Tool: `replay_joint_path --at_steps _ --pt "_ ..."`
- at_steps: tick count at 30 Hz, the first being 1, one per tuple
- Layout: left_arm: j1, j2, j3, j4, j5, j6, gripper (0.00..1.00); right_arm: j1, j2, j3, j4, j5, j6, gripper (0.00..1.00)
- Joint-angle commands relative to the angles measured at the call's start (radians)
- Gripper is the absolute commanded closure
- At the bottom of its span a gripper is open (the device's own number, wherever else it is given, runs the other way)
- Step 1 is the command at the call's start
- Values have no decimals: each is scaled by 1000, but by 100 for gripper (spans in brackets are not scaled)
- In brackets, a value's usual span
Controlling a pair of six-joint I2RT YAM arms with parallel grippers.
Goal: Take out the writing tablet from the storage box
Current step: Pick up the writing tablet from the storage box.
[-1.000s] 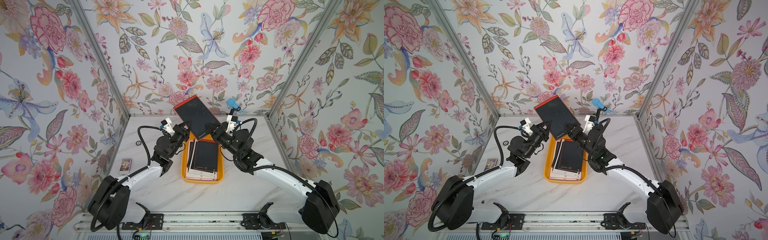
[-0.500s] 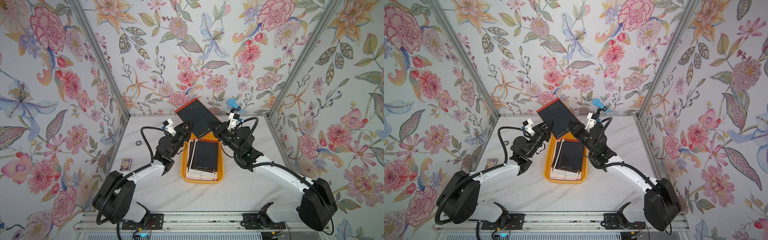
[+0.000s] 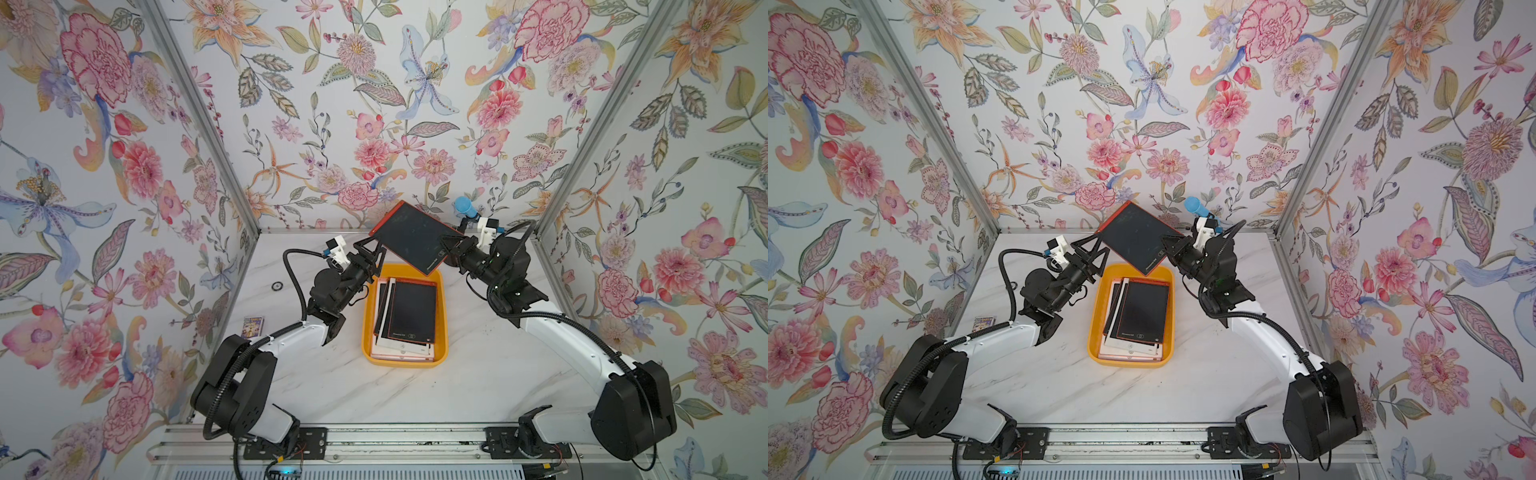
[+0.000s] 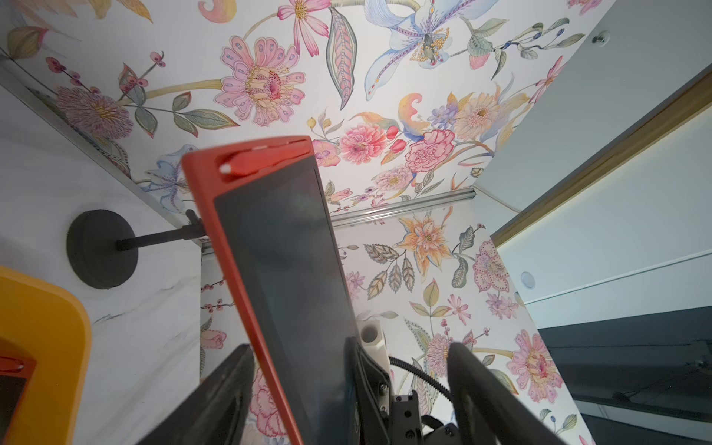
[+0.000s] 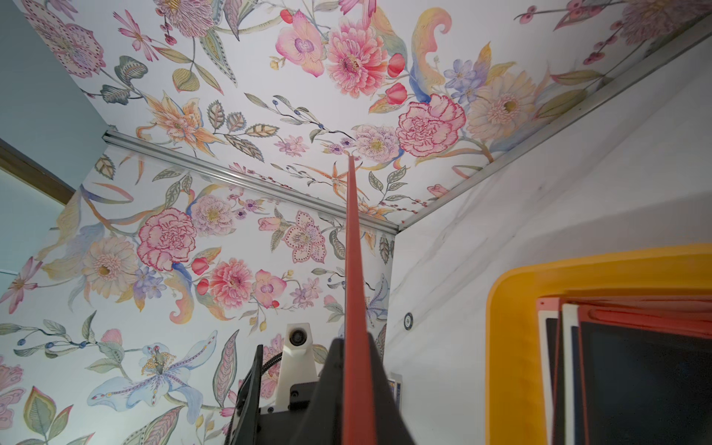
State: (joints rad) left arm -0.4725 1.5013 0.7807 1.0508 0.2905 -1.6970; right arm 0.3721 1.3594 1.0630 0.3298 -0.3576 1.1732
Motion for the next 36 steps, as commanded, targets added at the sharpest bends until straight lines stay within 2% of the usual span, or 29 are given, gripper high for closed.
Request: replay_joint_path --at_steps 1,3,6,11,14,16,18,21,24,26,28,31,35,36 --pt "70 -25 1 -114 169 141 17 -98 -34 111 -214 -200 -123 92" --pt "105 -27 46 -279 254 286 14 -169 -41 147 -283 -298 -192 92" --pt "136 -12 132 -499 347 475 11 -265 -59 143 -325 -416 -221 94" --pt "171 52 203 -482 526 540 9 -361 -94 117 -354 -594 -268 94" --pt "169 114 253 -446 609 551 8 -382 -103 117 -384 -718 -300 93" --pt "168 146 271 -375 667 521 8 -382 -103 108 -401 -781 -313 92" --pt "167 178 265 -223 717 422 8 -374 -105 93 -417 -826 -328 93" --pt "163 226 240 91 770 208 9 -366 -112 73 -418 -847 -337 94" --pt "157 281 220 431 775 -29 12 -357 -117 62 -417 -840 -343 93" --pt "148 313 212 539 769 -118 15 -354 -114 56 -421 -833 -341 93" --pt "127 323 210 535 774 -125 16 -346 -111 55 -422 -830 -340 93" --pt "95 315 212 439 792 -61 17 -338 -103 58 -422 -828 -341 93" --pt "75 275 203 242 794 87 19 -338 -95 59 -423 -830 -340 92" --pt "72 262 200 186 793 134 23 -338 -92 60 -423 -831 -341 92"
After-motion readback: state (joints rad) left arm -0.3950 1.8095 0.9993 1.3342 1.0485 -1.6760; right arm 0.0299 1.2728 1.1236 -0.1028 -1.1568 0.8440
